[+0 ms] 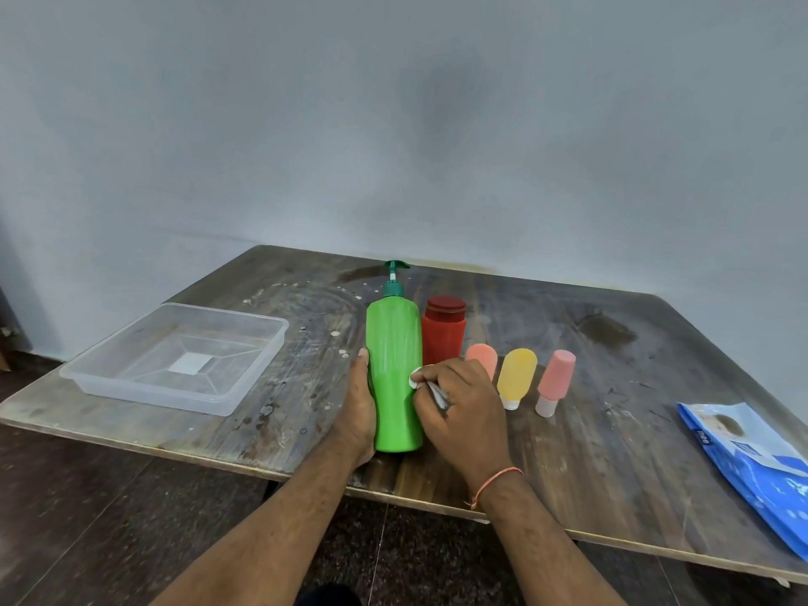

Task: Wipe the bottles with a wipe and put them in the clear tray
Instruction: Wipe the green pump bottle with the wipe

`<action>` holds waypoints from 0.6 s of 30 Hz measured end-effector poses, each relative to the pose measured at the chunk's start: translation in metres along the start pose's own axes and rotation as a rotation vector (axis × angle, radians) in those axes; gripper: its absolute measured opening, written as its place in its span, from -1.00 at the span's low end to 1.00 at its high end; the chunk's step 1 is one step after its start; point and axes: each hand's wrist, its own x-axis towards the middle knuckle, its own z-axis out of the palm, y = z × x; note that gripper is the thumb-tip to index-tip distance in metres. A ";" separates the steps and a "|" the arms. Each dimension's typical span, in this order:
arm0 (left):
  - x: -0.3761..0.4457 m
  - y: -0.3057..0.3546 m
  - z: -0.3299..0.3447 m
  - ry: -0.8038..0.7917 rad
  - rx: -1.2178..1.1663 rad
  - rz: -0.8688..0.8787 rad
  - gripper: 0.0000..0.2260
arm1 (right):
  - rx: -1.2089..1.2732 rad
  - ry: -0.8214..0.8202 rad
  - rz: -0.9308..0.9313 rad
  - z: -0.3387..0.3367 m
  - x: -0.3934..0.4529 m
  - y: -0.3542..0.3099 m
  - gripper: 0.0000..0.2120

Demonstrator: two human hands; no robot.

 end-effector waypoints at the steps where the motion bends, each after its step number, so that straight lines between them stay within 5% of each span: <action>1: 0.001 -0.001 0.000 -0.004 0.007 -0.002 -0.35 | -0.013 0.007 0.016 -0.001 0.001 0.003 -0.91; 18: 0.002 -0.002 -0.001 0.000 -0.037 0.002 -0.34 | 0.081 -0.029 0.123 0.000 0.001 0.000 -0.90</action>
